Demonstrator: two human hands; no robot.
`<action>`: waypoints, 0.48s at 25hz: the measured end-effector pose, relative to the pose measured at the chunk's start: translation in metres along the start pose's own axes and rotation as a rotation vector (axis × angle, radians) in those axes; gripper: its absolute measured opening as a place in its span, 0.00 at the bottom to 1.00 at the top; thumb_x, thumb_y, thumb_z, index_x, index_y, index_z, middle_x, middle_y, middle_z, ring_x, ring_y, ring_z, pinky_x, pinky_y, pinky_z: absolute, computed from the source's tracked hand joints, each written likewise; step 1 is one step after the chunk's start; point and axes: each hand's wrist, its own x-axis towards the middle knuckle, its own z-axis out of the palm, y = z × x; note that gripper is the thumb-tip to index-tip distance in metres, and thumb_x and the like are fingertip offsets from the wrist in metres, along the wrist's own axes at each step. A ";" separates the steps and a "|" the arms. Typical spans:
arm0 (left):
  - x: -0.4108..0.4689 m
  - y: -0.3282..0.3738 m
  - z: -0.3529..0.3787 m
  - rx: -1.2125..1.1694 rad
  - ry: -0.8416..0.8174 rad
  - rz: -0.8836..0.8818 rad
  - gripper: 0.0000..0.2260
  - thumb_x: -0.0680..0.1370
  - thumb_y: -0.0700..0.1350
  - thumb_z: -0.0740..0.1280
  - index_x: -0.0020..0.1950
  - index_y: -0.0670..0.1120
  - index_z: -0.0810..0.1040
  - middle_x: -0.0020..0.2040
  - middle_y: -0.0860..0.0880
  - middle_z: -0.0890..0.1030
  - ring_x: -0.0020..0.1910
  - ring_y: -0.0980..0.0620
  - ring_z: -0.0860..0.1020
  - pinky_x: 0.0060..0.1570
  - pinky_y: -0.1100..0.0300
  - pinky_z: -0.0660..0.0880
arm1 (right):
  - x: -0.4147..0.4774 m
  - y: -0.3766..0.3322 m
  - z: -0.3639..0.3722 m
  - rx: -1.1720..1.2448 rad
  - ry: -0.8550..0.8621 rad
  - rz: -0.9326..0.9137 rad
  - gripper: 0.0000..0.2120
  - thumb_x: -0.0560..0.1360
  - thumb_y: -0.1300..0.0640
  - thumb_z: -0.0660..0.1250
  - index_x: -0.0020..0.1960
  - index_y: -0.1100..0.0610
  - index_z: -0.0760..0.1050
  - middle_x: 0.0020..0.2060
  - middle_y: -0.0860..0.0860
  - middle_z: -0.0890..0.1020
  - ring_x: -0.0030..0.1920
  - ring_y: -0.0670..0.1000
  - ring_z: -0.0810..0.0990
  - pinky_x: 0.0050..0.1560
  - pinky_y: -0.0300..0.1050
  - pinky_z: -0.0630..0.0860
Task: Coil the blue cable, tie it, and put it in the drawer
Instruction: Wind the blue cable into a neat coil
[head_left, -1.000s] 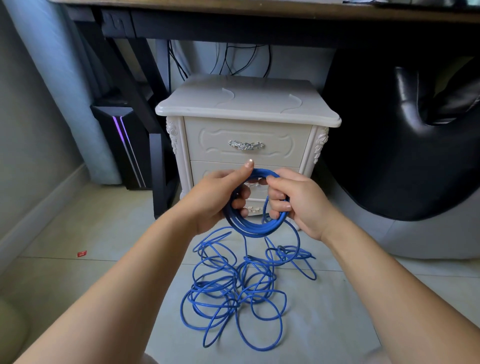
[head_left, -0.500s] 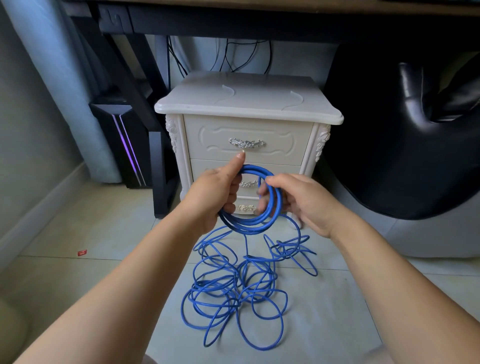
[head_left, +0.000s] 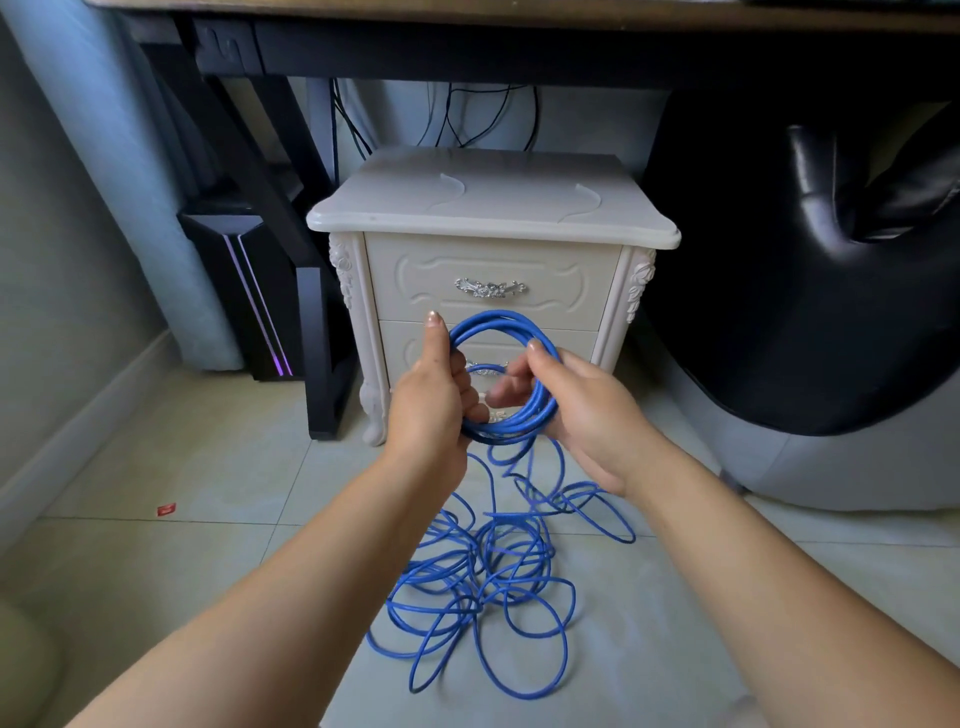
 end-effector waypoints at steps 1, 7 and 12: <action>-0.002 -0.002 0.001 0.003 -0.004 0.007 0.23 0.82 0.58 0.58 0.30 0.51 0.58 0.25 0.54 0.55 0.22 0.55 0.54 0.25 0.61 0.57 | 0.000 -0.002 0.001 0.109 0.026 0.004 0.12 0.83 0.53 0.58 0.46 0.59 0.74 0.35 0.52 0.81 0.39 0.52 0.82 0.48 0.50 0.78; -0.003 -0.006 -0.001 0.007 -0.077 -0.011 0.23 0.82 0.58 0.57 0.30 0.50 0.59 0.27 0.51 0.54 0.24 0.52 0.56 0.26 0.60 0.70 | 0.002 -0.010 0.004 0.221 0.125 0.026 0.21 0.78 0.39 0.60 0.39 0.56 0.69 0.24 0.47 0.63 0.25 0.48 0.62 0.39 0.47 0.70; -0.009 -0.008 -0.001 0.091 -0.185 -0.109 0.24 0.81 0.61 0.57 0.36 0.43 0.71 0.24 0.49 0.67 0.21 0.51 0.70 0.40 0.52 0.78 | 0.008 -0.011 0.005 -0.010 0.385 0.003 0.26 0.83 0.41 0.52 0.31 0.55 0.62 0.18 0.46 0.59 0.19 0.48 0.58 0.27 0.43 0.67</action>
